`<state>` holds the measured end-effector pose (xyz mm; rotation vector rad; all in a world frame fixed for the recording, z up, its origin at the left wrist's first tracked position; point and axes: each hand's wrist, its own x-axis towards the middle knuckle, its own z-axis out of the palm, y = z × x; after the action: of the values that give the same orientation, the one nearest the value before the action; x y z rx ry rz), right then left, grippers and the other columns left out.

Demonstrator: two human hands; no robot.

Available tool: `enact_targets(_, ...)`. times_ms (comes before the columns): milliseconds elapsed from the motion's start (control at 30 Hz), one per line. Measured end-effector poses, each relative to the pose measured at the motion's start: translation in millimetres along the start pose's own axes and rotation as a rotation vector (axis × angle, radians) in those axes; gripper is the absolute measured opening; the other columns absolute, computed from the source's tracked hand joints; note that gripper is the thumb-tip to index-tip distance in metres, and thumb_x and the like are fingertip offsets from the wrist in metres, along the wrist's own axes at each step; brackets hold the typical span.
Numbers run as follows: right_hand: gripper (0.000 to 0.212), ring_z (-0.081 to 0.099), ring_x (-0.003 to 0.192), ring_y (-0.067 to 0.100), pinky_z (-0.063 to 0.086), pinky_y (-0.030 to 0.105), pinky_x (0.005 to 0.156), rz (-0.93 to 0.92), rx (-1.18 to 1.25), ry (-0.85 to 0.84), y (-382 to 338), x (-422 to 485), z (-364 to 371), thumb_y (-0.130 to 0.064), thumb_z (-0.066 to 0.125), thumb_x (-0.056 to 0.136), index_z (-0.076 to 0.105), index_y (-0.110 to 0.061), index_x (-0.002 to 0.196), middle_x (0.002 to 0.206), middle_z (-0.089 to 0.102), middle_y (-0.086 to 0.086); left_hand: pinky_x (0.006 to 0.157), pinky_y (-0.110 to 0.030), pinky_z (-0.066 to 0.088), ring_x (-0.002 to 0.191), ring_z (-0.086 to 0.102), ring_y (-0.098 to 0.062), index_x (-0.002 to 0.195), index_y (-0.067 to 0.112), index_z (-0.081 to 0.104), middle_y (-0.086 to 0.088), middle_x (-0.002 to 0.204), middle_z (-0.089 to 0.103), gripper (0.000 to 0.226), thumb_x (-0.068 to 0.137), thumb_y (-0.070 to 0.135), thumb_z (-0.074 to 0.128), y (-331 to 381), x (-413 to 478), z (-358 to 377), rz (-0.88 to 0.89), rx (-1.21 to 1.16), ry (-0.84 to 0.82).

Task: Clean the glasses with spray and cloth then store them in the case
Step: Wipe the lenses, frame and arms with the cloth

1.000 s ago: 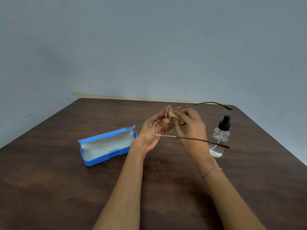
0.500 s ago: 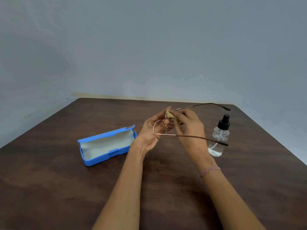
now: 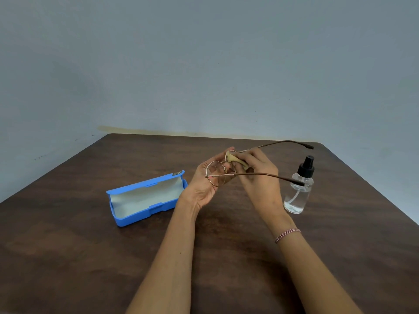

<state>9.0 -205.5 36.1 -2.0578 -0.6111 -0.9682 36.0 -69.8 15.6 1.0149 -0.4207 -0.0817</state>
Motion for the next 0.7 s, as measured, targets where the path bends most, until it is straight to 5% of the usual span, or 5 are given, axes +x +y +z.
enact_targets(100, 0.023, 0.054, 0.085, 0.001, 0.041, 0.007, 0.073, 0.006, 0.14, -0.016, -0.9, 0.3, -0.9, 0.002, 0.062, 0.085, 0.069, -0.01, 0.103, 0.093, 0.057, -0.002, 0.079, -0.028, 0.056, 0.092, 0.065, -0.017, 0.105, 0.022, 0.072, -0.007, 0.105, 0.065, 0.033, 0.073, 0.015, 0.069, 0.2, -0.5, -0.1, -0.005, -0.022, -0.009)
enact_targets(400, 0.017, 0.051, 0.078, -0.004, 0.037, 0.006, 0.067, 0.036, 0.191, -0.11, 3.0, 1.2, -2.4, 0.002, 0.058, 0.087, 0.063, -0.014, 0.086, 0.088, 0.05, -0.012, 0.078, -0.025, 0.056, 0.091, 0.069, -0.017, 0.115, 0.015, 0.06, -0.006, 0.104, 0.071, 0.036, 0.08, 0.011, 0.061, 3.6, 0.3, 2.1, 0.045, -0.028, 0.07)
enact_targets(700, 0.017, 0.052, 0.087, 0.002, 0.038, 0.006, 0.076, 0.018, 0.169, -0.12, 8.4, 0.1, 0.8, 0.001, 0.05, 0.091, 0.064, -0.005, 0.101, 0.096, 0.05, -0.005, 0.073, -0.024, 0.057, 0.086, 0.07, -0.017, 0.095, 0.022, 0.076, -0.006, 0.098, 0.073, 0.03, 0.073, 0.006, 0.063, 4.5, -2.2, 2.1, 0.04, -0.084, 0.058)
